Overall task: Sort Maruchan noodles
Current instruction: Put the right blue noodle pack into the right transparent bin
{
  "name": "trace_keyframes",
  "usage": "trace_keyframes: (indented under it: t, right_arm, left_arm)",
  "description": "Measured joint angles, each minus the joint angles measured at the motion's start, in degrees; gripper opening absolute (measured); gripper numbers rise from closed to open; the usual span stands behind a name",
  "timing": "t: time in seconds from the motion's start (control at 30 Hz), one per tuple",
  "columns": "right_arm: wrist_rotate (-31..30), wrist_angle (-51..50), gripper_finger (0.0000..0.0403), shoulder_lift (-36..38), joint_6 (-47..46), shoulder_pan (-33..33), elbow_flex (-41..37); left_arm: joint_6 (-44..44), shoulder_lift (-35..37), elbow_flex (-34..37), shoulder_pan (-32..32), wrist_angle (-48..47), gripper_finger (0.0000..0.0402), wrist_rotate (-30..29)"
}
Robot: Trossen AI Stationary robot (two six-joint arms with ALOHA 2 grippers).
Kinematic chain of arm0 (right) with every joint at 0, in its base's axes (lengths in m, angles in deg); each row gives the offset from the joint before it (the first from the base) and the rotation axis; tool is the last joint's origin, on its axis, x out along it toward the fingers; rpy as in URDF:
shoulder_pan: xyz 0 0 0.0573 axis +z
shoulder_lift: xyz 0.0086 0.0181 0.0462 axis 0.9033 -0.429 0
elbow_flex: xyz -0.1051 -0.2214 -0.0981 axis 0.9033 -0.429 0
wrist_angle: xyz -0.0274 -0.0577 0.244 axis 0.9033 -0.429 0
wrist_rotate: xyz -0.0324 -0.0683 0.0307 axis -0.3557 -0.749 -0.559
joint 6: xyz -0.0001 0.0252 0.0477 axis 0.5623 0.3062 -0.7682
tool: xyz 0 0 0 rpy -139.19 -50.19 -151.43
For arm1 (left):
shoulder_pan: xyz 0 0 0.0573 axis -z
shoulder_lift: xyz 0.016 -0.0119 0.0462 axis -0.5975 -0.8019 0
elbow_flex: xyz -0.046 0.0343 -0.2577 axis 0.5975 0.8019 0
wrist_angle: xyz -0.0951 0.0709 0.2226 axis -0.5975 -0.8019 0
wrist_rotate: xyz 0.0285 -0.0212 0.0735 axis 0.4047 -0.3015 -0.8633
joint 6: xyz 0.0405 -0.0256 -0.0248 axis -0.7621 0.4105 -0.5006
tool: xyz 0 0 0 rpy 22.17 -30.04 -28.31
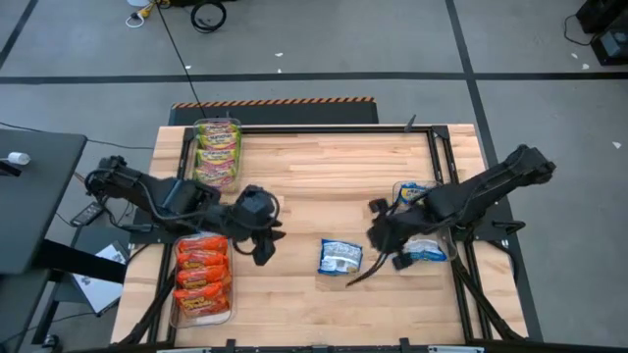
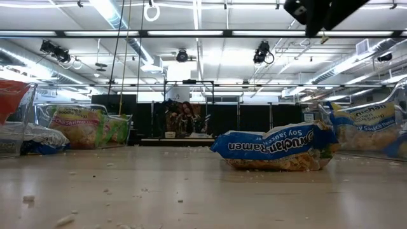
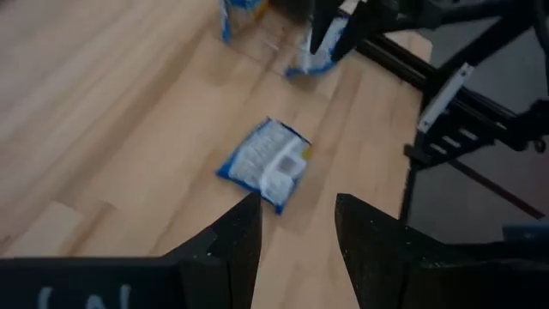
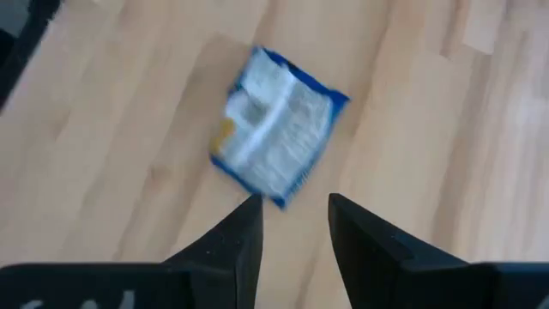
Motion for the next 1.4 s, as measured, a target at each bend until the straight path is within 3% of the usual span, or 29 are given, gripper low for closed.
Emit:
trace_keyframes:
  t: [0.3,0.47,0.6,0.87,1.07,1.23,1.4]
  right_arm:
    - [-8.2,0.9,0.014,-21.4,-14.1,6.3,12.7]
    - [-13.2,1.9,0.014,-31.0,-14.8,8.5,15.3]
    - [-13.3,2.2,0.014,-35.5,-16.8,9.1,15.3]
    - [-12.5,6.3,0.0131,-37.7,-17.0,9.3,14.6]
    - [-12.4,10.7,0.0083,-37.7,-14.1,8.0,12.6]
    - [-10.8,8.4,0.0011,-37.5,-13.7,5.8,12.4]
    - [-9.3,-1.3,0.0006,-32.1,-18.9,3.4,14.8]
  left_arm:
    - [-6.6,2.6,0.1,2.2,-3.4,0.0153,0.4]
    - [-9.8,4.3,0.1,3.0,-4.9,0.0153,1.4]
    - [-10.0,5.2,0.1,5.4,-4.9,0.0153,1.5]
    - [-8.8,5.0,0.1,10.5,-5.3,0.0153,0.1]
    - [-8.0,5.0,0.1,13.0,-5.2,0.0153,-5.1]
    - [-8.0,5.0,0.1,13.7,-5.0,0.0153,-7.0]
    - [-8.0,5.0,0.1,13.6,-4.9,0.0153,-7.7]
